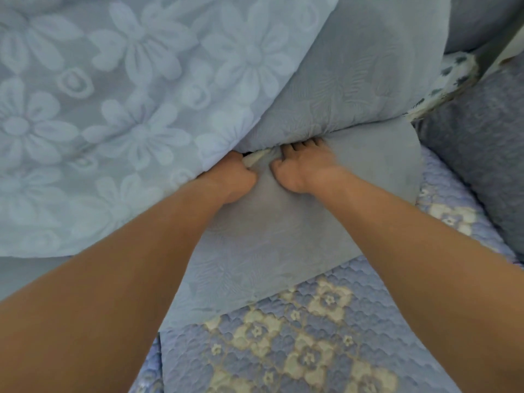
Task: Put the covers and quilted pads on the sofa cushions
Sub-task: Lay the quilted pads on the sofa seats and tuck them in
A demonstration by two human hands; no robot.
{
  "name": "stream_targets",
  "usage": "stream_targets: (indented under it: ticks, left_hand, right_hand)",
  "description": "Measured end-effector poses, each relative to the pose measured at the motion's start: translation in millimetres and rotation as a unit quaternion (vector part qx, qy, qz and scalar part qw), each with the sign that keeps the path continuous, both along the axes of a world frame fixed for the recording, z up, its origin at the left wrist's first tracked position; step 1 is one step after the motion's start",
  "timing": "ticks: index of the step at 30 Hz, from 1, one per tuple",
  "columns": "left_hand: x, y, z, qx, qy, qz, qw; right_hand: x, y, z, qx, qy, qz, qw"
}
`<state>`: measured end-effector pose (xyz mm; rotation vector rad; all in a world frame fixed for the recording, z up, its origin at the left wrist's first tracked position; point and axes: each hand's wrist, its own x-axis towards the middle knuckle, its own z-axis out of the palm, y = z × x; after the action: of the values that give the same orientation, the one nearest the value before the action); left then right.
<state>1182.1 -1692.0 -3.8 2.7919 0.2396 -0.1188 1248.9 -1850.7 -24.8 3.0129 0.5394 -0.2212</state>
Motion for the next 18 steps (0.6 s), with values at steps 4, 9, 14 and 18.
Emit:
stream_targets:
  ticks: [4,9,14,18]
  left_hand:
    - [-6,13,6,0.058,0.011,-0.064,0.996]
    - [-3,8,6,0.079,-0.015,-0.065,0.995]
    - [14,-5,-9,0.138,0.015,0.04,0.99]
    - [34,-2,-22,0.126,0.043,0.049,0.99]
  right_hand:
    - [-7,-18,2,0.031,-0.045,0.117,0.992]
    - [-5,-14,9,0.055,-0.028,0.085,0.994]
    - [-13,-9,8,0.069,-0.027,0.056,0.996]
    - [-34,-12,1,0.078,-0.142,0.111,0.98]
